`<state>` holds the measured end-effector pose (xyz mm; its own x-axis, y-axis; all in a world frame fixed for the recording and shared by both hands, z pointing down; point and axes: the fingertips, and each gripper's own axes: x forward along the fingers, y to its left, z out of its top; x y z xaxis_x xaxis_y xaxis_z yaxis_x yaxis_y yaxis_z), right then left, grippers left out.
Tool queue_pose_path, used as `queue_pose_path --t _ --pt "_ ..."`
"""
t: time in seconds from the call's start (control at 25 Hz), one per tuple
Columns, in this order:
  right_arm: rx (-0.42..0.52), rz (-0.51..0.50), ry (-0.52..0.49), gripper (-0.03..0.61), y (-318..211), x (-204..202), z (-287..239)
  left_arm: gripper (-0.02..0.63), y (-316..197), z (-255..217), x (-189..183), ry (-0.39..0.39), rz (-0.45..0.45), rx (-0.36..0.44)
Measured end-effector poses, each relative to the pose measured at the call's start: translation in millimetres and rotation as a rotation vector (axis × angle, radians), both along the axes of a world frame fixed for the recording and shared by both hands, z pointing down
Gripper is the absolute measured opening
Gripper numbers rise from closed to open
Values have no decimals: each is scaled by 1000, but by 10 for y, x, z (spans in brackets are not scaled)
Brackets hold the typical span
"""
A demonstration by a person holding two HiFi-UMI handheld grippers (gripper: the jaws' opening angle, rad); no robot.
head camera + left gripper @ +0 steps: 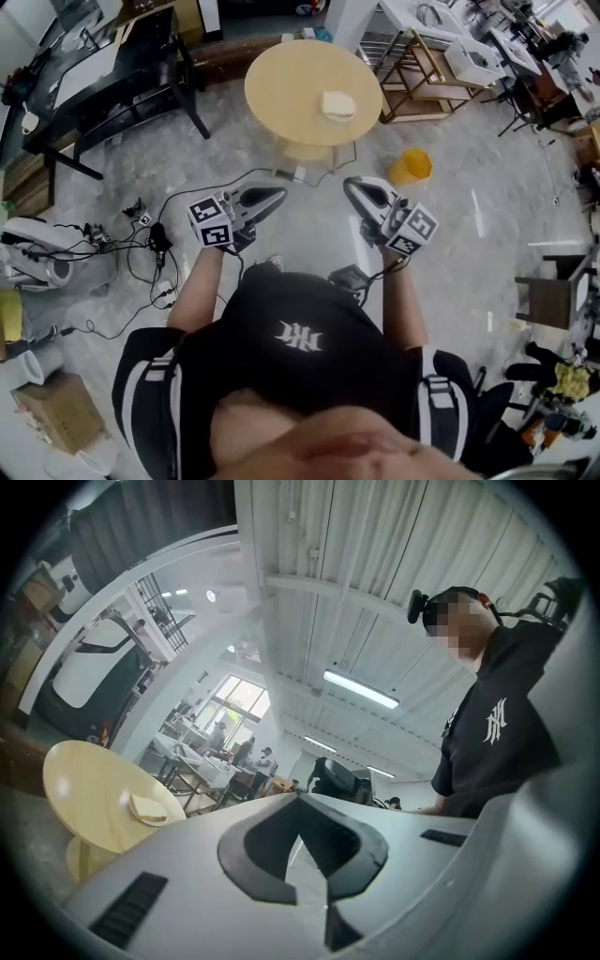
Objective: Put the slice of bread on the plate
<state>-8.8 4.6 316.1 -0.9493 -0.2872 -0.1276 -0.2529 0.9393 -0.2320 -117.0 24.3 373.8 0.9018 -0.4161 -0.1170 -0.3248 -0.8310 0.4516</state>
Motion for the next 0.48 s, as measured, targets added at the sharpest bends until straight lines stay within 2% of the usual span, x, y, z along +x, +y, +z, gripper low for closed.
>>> queue_pose_path --t 0.12,0.32,0.48 --pt "-6 -6 32 5 260 177 5 6 161 -27 218 -15 12 -5" --pt "-59 -14 29 5 702 515 137 6 400 -57 492 -34 11 9" --pt "-47 -6 27 5 963 733 166 6 583 -78 644 -48 -12 26"
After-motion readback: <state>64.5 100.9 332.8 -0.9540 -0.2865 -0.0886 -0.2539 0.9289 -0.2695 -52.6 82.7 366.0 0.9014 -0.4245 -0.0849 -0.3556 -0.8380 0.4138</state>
